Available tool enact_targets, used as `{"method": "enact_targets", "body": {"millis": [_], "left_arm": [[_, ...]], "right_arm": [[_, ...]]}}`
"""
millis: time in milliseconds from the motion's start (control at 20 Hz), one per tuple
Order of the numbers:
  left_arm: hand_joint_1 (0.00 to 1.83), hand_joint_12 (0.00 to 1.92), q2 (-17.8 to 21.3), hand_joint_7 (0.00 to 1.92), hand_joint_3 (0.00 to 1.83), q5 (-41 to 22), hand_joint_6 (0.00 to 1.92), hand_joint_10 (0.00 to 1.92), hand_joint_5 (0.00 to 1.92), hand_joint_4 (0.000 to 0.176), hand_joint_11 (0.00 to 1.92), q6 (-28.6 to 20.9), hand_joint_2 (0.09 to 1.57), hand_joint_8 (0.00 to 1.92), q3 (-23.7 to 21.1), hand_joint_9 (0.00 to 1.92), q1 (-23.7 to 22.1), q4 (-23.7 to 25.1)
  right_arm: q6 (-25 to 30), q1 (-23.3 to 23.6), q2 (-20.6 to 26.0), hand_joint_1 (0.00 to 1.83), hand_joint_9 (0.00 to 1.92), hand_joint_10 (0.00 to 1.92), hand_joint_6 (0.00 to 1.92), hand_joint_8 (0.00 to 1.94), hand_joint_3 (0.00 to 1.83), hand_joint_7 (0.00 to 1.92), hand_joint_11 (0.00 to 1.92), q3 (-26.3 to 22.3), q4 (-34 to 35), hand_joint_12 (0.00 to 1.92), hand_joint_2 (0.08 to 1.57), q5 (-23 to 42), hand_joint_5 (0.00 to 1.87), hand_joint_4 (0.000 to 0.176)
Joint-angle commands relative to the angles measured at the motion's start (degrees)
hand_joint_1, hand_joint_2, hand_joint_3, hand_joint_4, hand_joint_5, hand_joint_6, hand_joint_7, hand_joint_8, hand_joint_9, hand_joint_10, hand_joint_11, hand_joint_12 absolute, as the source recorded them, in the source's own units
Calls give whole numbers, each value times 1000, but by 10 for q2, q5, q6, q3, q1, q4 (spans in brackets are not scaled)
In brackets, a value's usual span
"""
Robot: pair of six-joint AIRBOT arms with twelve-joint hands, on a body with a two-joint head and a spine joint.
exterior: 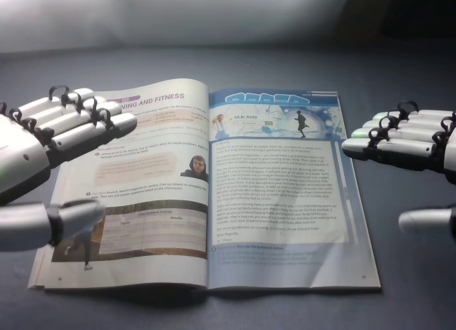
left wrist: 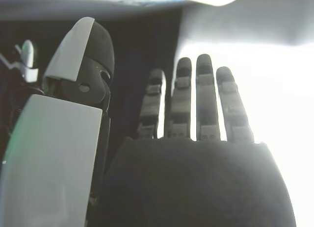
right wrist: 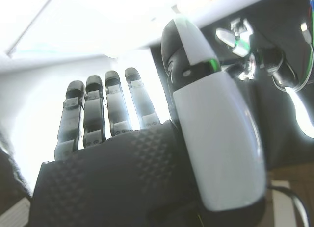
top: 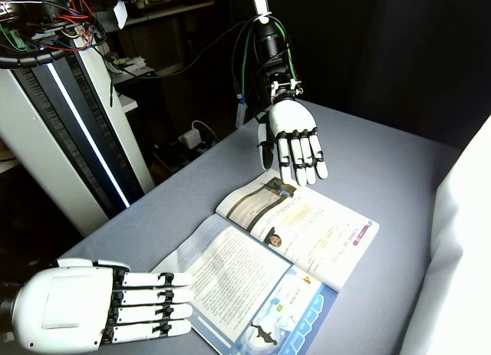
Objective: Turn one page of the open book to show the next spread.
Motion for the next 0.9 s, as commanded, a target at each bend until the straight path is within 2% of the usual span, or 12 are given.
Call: {"method": "enact_targets", "body": {"millis": [0,50,100,250,400,500,550,600,650,700,850], "left_arm": [[16,0,5,0,43,-72,2,0,5,54,0,-1,1375,0,-2,0,-5,-11],[16,0,5,0,43,-73,2,0,5,54,0,-1,1375,0,-2,0,-5,-11],[27,0,6,0,29,-73,5,0,16,46,0,-1,1382,0,-2,0,-5,-11],[0,0,13,0,20,-69,0,0,0,59,0,-1,1393,0,-4,0,-5,-10],[0,0,24,0,8,-67,0,0,1,54,0,6,1374,0,-9,0,-3,-18],[18,0,30,0,9,-67,4,0,11,51,0,11,1383,0,-12,0,3,-25],[52,0,33,0,9,-68,7,0,24,40,0,12,1394,0,-14,0,6,-28],[57,0,37,0,8,-69,5,0,20,48,0,15,1395,0,-16,0,9,-32],[21,0,39,0,7,-71,3,0,19,44,0,17,1396,0,-17,0,11,-36],[92,0,41,0,2,-74,10,0,41,33,0,20,1391,0,-19,0,14,-40],[208,0,43,0,0,-80,9,0,56,36,0,25,1387,0,-21,0,19,-52]], "right_arm": [[2,10,1,57,0,0,0,0,75,0,0,1,17,0,1298,54,0,0],[2,11,1,57,0,0,0,0,75,0,0,1,17,0,1298,56,0,0],[2,12,1,74,0,0,0,0,60,0,0,0,13,0,1298,55,1,0],[9,25,0,75,0,0,4,0,36,0,0,1,-14,0,1319,38,9,0],[40,65,-7,12,0,0,0,0,32,0,0,1,-95,0,1333,-7,0,0],[71,91,-14,1,0,0,0,0,19,0,0,2,-160,0,1312,-38,0,0],[84,100,-17,0,0,0,0,0,14,0,0,2,-187,0,1304,-50,0,0],[110,108,-21,0,0,0,0,0,10,0,0,5,-219,0,1297,-61,0,0],[133,112,-26,0,0,0,2,0,6,0,0,8,-245,0,1289,-66,4,0],[163,115,-31,0,0,0,3,0,5,0,0,12,-277,0,1287,-71,6,0],[219,117,-40,0,0,0,0,0,5,0,0,20,-334,0,1289,-80,0,0]]}}
